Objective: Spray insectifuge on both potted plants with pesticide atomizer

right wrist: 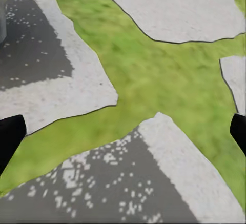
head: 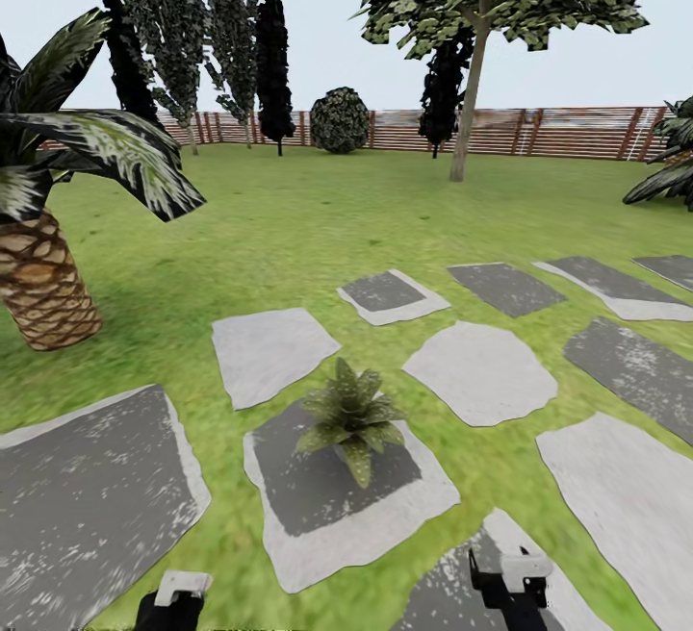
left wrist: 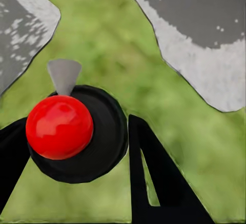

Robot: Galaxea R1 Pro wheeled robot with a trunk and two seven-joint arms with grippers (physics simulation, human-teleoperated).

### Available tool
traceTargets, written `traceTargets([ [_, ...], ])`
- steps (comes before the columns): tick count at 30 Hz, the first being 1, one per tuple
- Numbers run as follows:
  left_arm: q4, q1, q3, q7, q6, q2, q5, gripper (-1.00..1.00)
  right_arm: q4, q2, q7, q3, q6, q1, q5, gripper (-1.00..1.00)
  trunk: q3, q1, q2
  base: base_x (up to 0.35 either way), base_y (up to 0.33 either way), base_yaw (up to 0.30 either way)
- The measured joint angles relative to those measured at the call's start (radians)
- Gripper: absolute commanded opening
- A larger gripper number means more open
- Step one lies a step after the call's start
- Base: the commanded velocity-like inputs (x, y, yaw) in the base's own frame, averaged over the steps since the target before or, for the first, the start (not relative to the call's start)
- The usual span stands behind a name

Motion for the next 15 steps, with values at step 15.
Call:
traceTargets([
  [15, -0.001, 0.009, 0.002, 0.006, 0.000, 0.002, 0.000, -1.00, -0.002, -0.001, -0.002, -0.001, -0.002, 0.008, 0.000, 1.00, -0.002, 0.000, 0.000, 0.000, -0.002, 0.272],
])
